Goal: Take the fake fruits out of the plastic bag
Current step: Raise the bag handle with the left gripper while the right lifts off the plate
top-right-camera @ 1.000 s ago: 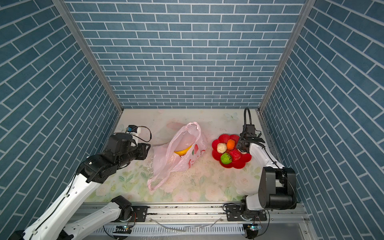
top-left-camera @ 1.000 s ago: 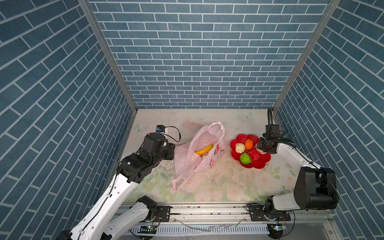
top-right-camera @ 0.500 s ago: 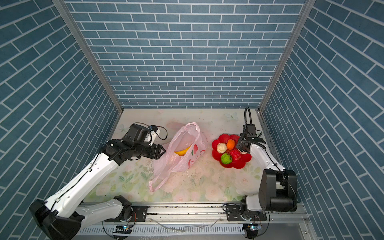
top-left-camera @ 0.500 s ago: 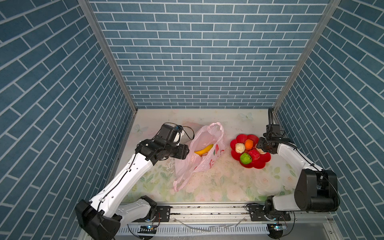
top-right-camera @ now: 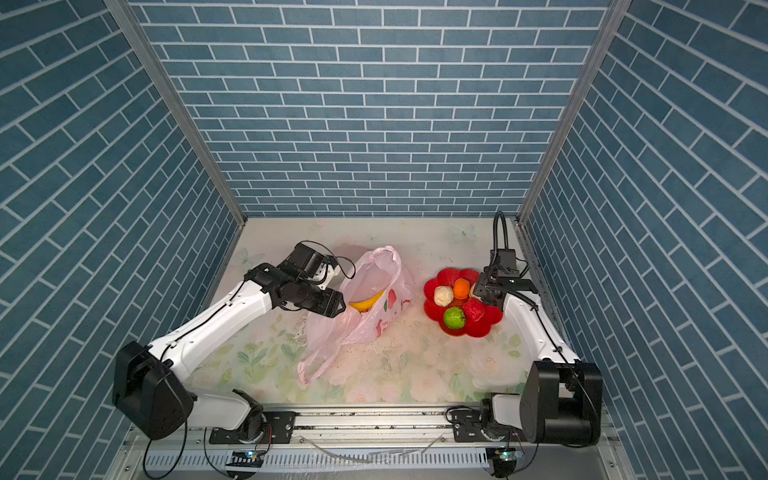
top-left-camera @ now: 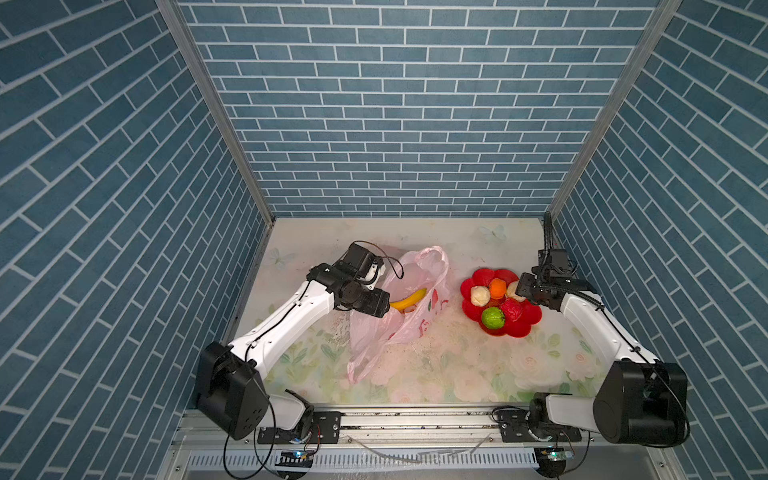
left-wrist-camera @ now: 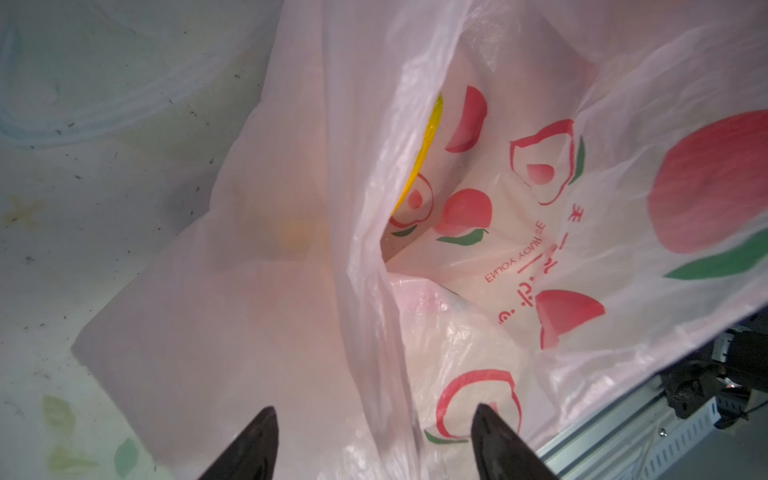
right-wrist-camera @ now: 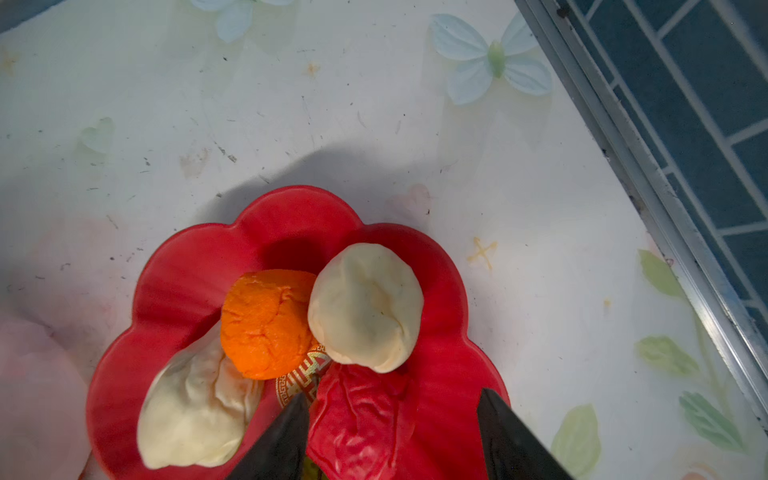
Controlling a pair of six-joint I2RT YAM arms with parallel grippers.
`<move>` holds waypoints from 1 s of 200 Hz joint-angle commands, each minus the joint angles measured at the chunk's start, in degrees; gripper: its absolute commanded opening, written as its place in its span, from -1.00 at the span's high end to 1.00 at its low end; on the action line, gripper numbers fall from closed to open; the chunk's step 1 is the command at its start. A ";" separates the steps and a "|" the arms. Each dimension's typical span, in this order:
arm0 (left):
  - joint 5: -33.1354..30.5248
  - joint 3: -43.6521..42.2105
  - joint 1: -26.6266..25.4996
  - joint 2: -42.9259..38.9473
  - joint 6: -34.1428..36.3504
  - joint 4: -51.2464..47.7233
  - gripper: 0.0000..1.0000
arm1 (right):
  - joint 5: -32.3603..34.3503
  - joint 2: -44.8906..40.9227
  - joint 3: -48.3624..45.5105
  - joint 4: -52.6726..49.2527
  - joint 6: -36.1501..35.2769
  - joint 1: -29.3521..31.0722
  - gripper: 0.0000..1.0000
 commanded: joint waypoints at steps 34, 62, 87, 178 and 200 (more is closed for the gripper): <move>-6.77 4.54 -0.10 8.82 0.24 4.83 0.40 | -5.81 -9.35 3.62 -6.52 -0.12 2.36 -0.27; -10.58 8.27 0.12 10.95 0.86 4.90 0.91 | -6.57 -12.61 4.01 -8.35 0.66 6.10 -0.23; -11.90 13.63 0.40 11.94 2.92 2.02 1.00 | -7.10 -14.73 5.43 -9.44 1.32 9.02 -0.21; -14.13 31.14 2.87 13.42 11.43 -6.68 1.00 | -15.62 -17.28 9.93 -7.21 3.14 19.74 0.00; -14.51 35.54 3.31 13.79 12.43 -8.29 1.00 | -16.37 -17.47 11.51 -6.19 3.23 21.80 0.02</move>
